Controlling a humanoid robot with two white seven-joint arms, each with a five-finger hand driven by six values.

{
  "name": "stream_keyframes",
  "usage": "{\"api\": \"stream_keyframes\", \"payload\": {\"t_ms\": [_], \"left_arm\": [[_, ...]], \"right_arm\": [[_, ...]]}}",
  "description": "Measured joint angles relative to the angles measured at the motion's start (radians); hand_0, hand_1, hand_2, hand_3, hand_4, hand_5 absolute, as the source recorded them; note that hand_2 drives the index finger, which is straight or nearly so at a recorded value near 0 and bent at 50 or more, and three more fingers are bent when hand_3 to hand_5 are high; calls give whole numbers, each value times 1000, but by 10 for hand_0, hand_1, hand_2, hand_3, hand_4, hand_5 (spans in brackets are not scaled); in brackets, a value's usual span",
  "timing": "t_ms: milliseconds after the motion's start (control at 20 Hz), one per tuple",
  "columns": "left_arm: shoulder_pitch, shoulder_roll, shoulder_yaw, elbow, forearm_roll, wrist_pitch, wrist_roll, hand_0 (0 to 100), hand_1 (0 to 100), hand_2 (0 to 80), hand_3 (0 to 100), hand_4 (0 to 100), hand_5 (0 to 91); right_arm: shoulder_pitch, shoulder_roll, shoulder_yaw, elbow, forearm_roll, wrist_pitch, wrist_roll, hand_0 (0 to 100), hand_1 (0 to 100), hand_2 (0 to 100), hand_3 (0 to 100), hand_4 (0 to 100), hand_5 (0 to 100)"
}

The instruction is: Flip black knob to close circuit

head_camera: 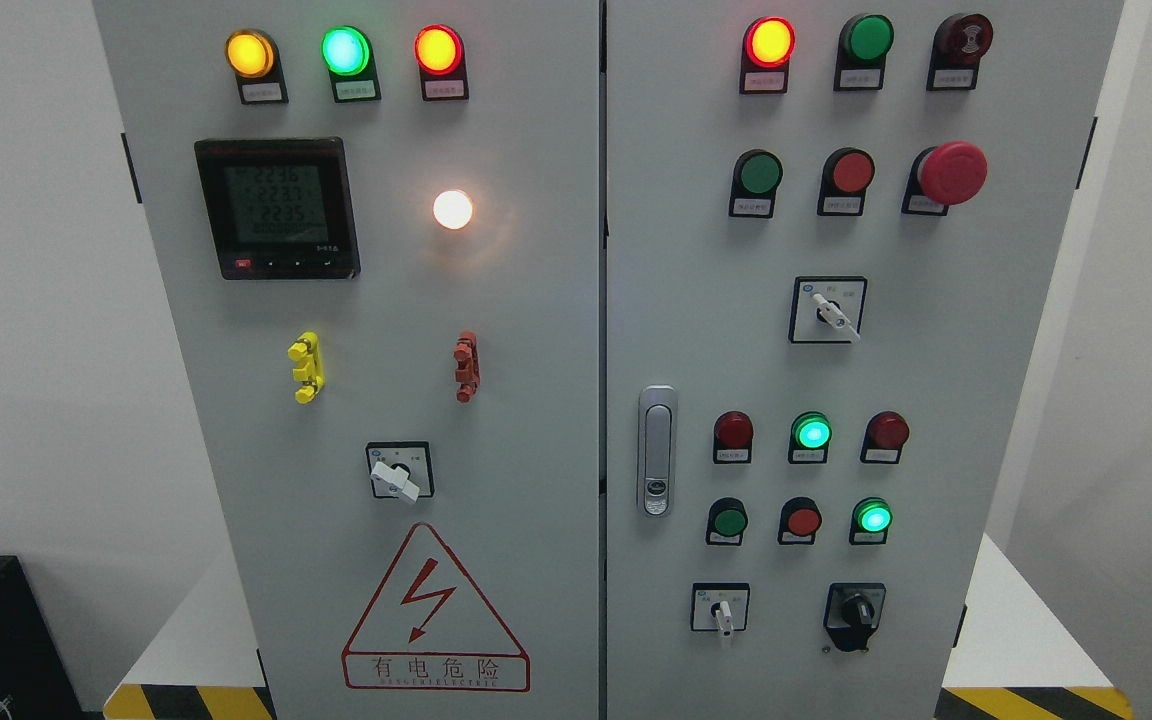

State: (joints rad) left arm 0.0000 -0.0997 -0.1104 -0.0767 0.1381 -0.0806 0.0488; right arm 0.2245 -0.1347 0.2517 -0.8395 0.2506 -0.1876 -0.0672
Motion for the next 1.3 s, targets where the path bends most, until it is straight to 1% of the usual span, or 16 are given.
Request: {"api": "stream_keyframes", "payload": {"t_ms": [200, 300, 350, 450, 500, 550, 600, 750, 850, 900, 950, 1100, 1300], "left_arm": [[0, 0, 0, 0, 0, 2, 0, 120, 556, 0, 0, 0, 0], [0, 0, 0, 0, 0, 4, 0, 120, 556, 0, 0, 0, 0], [0, 0, 0, 0, 0, 4, 0, 120, 556, 0, 0, 0, 0], [0, 0, 0, 0, 0, 4, 0, 120, 556, 0, 0, 0, 0], [0, 0, 0, 0, 0, 4, 0, 120, 556, 0, 0, 0, 0], [0, 0, 0, 0, 0, 4, 0, 120, 556, 0, 0, 0, 0], [0, 0, 0, 0, 0, 4, 0, 120, 556, 0, 0, 0, 0], [0, 0, 0, 0, 0, 1, 0, 120, 556, 0, 0, 0, 0], [0, 0, 0, 0, 0, 0, 0, 120, 556, 0, 0, 0, 0], [0, 0, 0, 0, 0, 0, 0, 120, 556, 0, 0, 0, 0], [0, 0, 0, 0, 0, 0, 0, 120, 556, 0, 0, 0, 0], [0, 0, 0, 0, 0, 0, 0, 120, 556, 0, 0, 0, 0], [0, 0, 0, 0, 0, 0, 0, 120, 556, 0, 0, 0, 0]], "right_arm": [[13, -28, -22, -134, 137, 1, -2, 39, 44, 695, 875, 593, 401], [15, -39, -39, -199, 202, 5, -4, 44, 4, 730, 895, 605, 437], [15, -44, -46, -224, 230, 6, -4, 43, 0, 749, 909, 607, 455], [14, -56, -63, -284, 286, 22, -2, 32, 0, 777, 929, 625, 495], [11, -62, -72, -317, 309, 31, 1, 12, 0, 796, 945, 633, 518], [7, -68, -81, -348, 333, 45, 9, 0, 0, 813, 961, 652, 546], [2, -74, -89, -377, 351, 60, 19, 0, 0, 820, 968, 661, 555], [-13, -92, -112, -465, 396, 111, 61, 0, 0, 852, 997, 710, 627], [-24, -104, -125, -519, 421, 132, 84, 0, 0, 875, 1000, 752, 705], [-29, -108, -131, -543, 433, 143, 95, 0, 0, 875, 1000, 752, 705], [-35, -113, -137, -568, 444, 154, 107, 0, 0, 882, 1000, 784, 760], [-49, -126, -153, -641, 467, 194, 154, 0, 0, 886, 1000, 813, 805], [-68, -147, -170, -735, 487, 293, 226, 0, 0, 889, 1000, 836, 826]]}}
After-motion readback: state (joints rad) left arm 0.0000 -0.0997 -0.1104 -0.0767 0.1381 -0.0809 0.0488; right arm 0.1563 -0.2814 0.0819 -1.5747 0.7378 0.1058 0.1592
